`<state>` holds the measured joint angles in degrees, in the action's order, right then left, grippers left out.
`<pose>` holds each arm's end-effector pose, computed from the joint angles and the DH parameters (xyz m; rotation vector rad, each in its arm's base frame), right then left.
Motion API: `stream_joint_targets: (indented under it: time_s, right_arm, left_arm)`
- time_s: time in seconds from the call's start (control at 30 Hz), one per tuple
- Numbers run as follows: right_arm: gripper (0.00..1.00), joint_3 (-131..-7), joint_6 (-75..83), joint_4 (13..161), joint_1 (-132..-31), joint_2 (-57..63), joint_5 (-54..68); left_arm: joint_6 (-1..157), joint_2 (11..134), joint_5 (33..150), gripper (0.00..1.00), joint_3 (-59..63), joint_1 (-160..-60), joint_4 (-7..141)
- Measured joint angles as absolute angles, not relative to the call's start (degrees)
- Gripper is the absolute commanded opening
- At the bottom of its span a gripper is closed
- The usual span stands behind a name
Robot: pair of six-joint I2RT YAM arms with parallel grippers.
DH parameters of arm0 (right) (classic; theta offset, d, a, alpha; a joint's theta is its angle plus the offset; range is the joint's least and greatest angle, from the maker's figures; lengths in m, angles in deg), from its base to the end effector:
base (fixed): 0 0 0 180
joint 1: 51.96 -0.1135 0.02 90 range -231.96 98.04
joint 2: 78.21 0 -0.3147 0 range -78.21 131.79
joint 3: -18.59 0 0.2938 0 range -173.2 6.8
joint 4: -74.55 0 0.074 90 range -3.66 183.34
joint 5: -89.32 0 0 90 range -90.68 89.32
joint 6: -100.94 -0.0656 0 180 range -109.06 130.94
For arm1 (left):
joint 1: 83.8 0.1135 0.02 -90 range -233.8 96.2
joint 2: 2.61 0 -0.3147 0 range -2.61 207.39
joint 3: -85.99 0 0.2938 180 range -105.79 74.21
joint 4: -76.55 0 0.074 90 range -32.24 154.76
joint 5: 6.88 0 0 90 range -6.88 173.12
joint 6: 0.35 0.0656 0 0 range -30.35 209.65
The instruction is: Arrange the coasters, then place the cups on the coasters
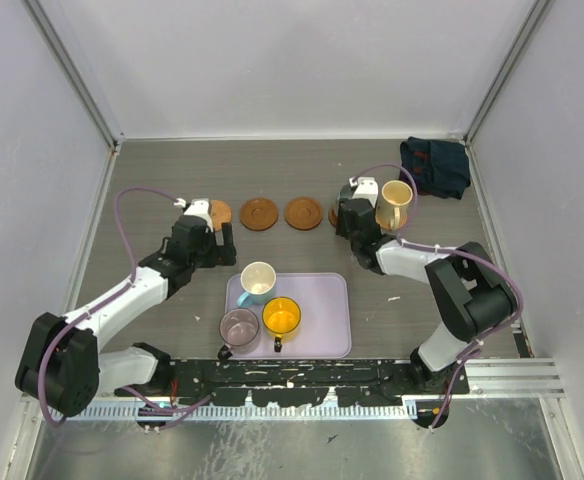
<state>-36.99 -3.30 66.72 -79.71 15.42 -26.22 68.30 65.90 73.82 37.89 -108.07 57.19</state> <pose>0.3551 0.1549 0.1794 0.0238 2.0421 -0.0115 0.2657 -0.1082 0.2151 -0.0286 2.2652 -0.2416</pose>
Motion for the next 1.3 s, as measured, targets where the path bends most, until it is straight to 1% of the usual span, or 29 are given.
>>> stream_joint_targets:
  time_s: [0.1, 0.2, 0.47, 0.63, 0.73, 0.83, 0.93, 1.0, 1.13, 1.2, 1.27, 1.3]
  right_arm:
    - [0.59, -36.2, -4.3, 67.2, -79.7, 13.0, -26.7]
    - [0.63, -35.0, -5.5, 68.4, -79.7, 8.5, -27.4]
    - [0.67, -34.1, -7.6, 73.3, -79.7, -5.7, -28.8]
    - [0.68, -34.1, -7.4, 77.3, -79.7, -12.6, -29.8]
    - [0.67, -34.1, -7.2, 79.6, -79.7, -14.2, -29.7]
    - [0.58, -34.5, -7.1, 83.1, -79.7, -14.7, -27.8]
    - [0.57, -35.8, -7.3, 87.2, -80.2, -14.9, -25.1]
    - [0.59, -36.5, -7.6, 90.3, -82.8, -15.8, -24.6]
    - [0.61, -38.3, -9.5, 97.2, -93.8, -18.8, -26.3]
    - [0.66, -40.1, -11.5, 101.1, -99.7, -19.6, -27.1]
    - [0.70, -41.8, -13.7, 104.7, -103.9, -19.7, -27.4]
    - [0.73, -42.2, -14.8, 105.9, -105.2, -19.7, -27.4]
  left_arm:
    - [68.3, 65.2, 73.6, 0.98, 37.9, -108.1, 57.2]
    - [68.3, 64.6, 73.4, 0.98, 37.9, -108.1, 57.1]
    - [68.3, 64.3, 73.3, 0.98, 37.9, -108.1, 57.0]
    - [68.3, 64.3, 73.6, 0.98, 37.9, -108.1, 57.0]
    - [68.5, 64.3, 74.3, 0.98, 37.9, -108.1, 57.0]
    - [68.7, 64.2, 75.0, 0.98, 37.9, -108.1, 57.0]
    - [69.2, 63.1, 75.8, 0.98, 38.0, -108.1, 56.8]
    - [69.4, 61.7, 76.2, 0.98, 38.3, -108.1, 56.8]
    - [69.4, 58.4, 76.6, 0.98, 39.3, -108.1, 56.8]
    - [69.4, 57.7, 76.6, 0.98, 39.6, -108.1, 56.8]
    - [69.4, 57.4, 76.6, 0.98, 39.6, -108.2, 56.7]
    - [69.4, 57.4, 76.6, 0.98, 39.6, -108.2, 56.6]
